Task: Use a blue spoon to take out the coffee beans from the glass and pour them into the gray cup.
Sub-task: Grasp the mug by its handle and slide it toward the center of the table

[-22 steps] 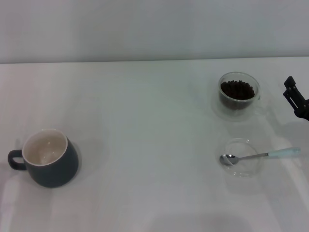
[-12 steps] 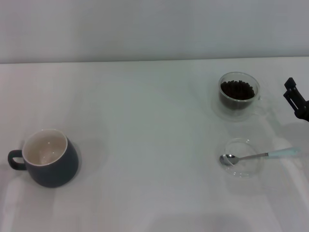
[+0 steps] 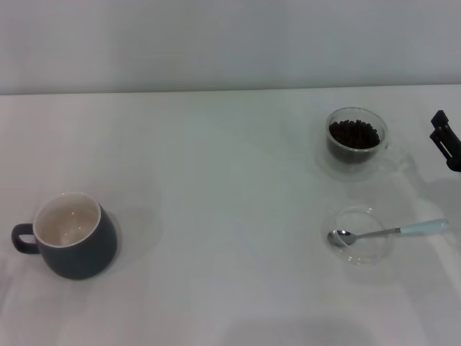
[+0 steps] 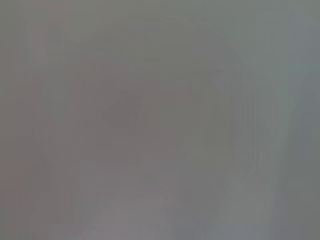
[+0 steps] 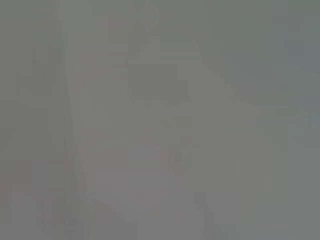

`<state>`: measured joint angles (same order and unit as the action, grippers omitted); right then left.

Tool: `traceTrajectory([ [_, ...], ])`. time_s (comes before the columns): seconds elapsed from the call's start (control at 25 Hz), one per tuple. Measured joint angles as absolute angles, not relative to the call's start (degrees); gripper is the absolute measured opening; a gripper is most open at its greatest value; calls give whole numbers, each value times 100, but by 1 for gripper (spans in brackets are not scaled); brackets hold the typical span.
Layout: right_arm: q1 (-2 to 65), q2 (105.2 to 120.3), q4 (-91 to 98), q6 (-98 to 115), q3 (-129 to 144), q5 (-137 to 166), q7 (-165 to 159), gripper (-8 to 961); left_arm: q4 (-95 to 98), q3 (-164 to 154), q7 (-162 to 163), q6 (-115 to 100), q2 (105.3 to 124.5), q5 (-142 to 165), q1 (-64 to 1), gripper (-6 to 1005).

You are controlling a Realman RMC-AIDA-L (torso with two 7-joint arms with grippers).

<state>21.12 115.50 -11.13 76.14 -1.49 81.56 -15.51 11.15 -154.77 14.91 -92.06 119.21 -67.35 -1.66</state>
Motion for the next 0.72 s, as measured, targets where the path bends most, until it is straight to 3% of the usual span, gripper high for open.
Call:
traceTrajectory([
  [0.44,2153,11531,-815,7481,-158,8139,-1774,871,16,-15535,1638,-9655,11909,-5662,357,871],
  [0.72,2118,11536,-814,7479,-142,8156,-1775,870,-61,-15530,1642,-9141,11912,-5599,13,871],
])
